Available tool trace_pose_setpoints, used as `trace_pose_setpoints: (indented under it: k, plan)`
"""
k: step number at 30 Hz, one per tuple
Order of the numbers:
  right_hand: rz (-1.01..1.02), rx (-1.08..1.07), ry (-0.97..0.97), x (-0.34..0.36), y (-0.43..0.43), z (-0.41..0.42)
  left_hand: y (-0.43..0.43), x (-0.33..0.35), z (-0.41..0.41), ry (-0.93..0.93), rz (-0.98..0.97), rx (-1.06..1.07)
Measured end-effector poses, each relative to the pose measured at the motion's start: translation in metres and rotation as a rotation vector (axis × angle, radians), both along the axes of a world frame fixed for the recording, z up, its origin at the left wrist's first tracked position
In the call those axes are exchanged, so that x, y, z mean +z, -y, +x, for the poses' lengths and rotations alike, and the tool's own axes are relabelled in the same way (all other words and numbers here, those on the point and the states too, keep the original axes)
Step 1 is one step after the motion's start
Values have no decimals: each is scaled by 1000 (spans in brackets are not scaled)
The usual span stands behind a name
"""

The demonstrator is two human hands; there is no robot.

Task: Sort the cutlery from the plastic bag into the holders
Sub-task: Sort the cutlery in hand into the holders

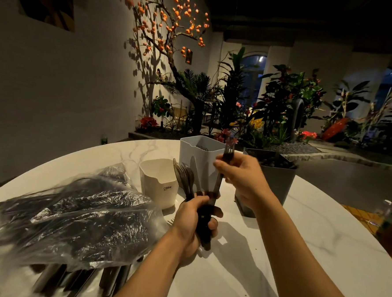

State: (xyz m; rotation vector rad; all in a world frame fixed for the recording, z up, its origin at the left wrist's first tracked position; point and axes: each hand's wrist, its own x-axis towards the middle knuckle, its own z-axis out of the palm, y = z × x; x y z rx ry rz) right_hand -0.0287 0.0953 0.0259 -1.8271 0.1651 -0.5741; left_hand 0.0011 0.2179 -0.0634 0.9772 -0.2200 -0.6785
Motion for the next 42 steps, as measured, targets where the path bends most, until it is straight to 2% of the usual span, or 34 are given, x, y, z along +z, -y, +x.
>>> trace_pose_setpoints:
  k: [2,5,7,10,13,17,29,32,39,42]
  plan:
    - [-100,-43,75,10,-2,-2,0,0,0,-2,8,19]
    - [-318,58,-64,18,-17,-5,1,-1,-2,25,34,2]
    - [-456,36,-145,14,-28,0,1,-2,-1,37,44,-7]
    - [-518,-15,-212,6,-34,9,0,-2,-3,87,74,-16]
    - [-486,-20,-320,1,-34,11,1,-3,-2,117,74,-16]
    - [-386,14,-352,-2,-32,9,2,-4,1,119,66,-26]
    - [-420,73,-391,-5,-31,11,0,-6,2,190,-19,-38]
    - [-374,32,-344,-7,-30,14,-1,-4,1,191,4,-46]
    - [-151,-165,-37,3,-13,12,0,-2,6,125,-28,-8]
    - [-94,-40,-66,2,-9,9,-1,-5,10,104,-64,42]
